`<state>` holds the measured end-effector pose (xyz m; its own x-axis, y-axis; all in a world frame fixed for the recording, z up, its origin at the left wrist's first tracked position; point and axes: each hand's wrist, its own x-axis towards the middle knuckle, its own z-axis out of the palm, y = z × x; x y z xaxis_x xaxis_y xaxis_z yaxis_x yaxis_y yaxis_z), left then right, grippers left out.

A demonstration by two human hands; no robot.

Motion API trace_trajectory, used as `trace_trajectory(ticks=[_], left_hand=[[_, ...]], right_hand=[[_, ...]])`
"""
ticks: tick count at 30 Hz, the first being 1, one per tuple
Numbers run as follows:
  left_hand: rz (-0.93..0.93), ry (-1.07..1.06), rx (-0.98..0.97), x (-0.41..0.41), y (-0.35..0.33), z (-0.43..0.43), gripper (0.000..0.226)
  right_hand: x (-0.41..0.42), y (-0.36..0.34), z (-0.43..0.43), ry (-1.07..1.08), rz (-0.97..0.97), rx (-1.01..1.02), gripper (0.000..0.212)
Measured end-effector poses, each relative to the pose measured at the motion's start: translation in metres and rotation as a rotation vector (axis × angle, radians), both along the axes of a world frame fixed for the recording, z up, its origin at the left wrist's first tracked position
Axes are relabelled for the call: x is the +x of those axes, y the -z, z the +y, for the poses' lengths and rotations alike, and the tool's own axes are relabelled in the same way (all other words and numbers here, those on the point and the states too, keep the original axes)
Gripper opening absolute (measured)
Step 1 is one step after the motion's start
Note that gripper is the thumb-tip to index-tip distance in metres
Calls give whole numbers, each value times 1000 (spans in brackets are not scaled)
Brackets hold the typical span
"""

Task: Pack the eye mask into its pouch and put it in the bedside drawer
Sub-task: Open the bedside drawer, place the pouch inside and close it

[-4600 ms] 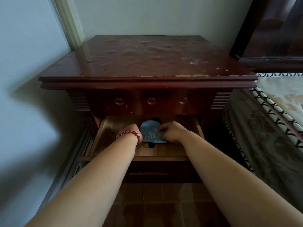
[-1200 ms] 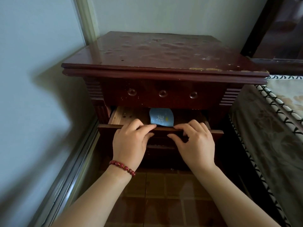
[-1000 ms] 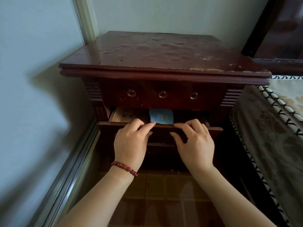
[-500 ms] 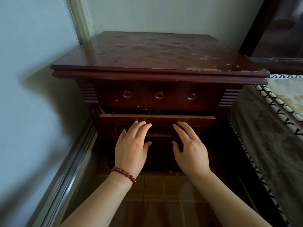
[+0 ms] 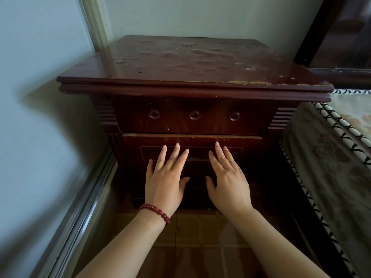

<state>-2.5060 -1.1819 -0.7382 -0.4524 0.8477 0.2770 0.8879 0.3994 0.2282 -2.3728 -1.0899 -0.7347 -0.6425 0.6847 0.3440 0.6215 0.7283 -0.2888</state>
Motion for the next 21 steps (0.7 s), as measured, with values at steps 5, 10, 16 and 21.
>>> trace_trajectory(ticks=[5,10,16,21], left_hand=[[-21,-10,-12,-5,1,7,70],[-25,22,-59,-11,4,7,74],[-113,71,51,-10,-1,4,65],[-304,90,283,-8,-8,-2,54]], right_hand=[[-3,-3,4,-11,-23,-45,64],[-7,-4,3,-19,-34,-87,67],[-6,-3,1,-27,29,-121,66],[-6,-7,-8,-80,185,-139,59]])
